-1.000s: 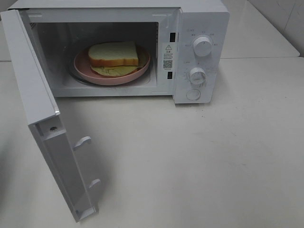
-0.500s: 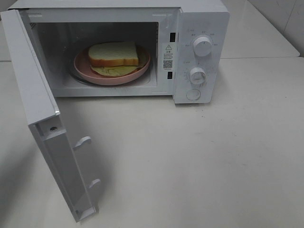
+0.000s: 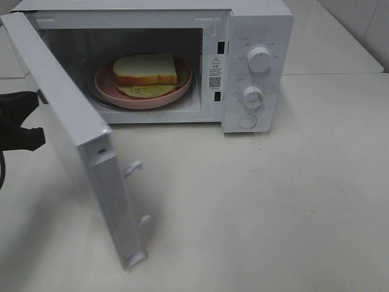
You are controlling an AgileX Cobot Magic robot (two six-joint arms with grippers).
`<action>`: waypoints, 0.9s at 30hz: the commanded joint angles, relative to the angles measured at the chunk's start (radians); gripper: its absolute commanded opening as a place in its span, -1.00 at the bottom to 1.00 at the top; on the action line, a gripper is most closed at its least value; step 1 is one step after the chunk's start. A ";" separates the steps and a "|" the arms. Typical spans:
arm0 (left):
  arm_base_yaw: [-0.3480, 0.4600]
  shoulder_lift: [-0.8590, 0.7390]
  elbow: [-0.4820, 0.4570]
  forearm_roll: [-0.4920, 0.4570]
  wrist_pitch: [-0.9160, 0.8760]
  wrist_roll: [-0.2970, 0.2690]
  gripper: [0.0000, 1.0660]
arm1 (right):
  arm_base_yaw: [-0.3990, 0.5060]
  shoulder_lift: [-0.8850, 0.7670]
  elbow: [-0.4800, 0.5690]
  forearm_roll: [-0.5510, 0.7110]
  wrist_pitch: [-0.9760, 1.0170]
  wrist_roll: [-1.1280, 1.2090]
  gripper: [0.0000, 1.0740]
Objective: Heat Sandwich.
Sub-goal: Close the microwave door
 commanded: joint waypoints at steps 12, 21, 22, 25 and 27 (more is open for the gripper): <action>-0.159 0.139 -0.154 -0.164 -0.015 0.028 -0.99 | -0.007 -0.027 0.001 0.005 -0.010 -0.006 0.42; -0.241 0.237 -0.268 -0.211 -0.013 0.031 -0.99 | -0.007 -0.027 0.001 0.005 -0.010 -0.006 0.42; -0.259 0.258 -0.302 -0.229 -0.008 0.039 -0.99 | -0.007 -0.027 0.001 0.005 -0.010 -0.006 0.42; -0.278 0.277 -0.334 -0.245 -0.006 0.056 -0.99 | -0.007 -0.027 0.001 0.005 -0.010 -0.006 0.42; -0.306 0.307 -0.384 -0.283 -0.001 0.072 -0.99 | -0.007 -0.027 0.001 0.005 -0.010 -0.006 0.42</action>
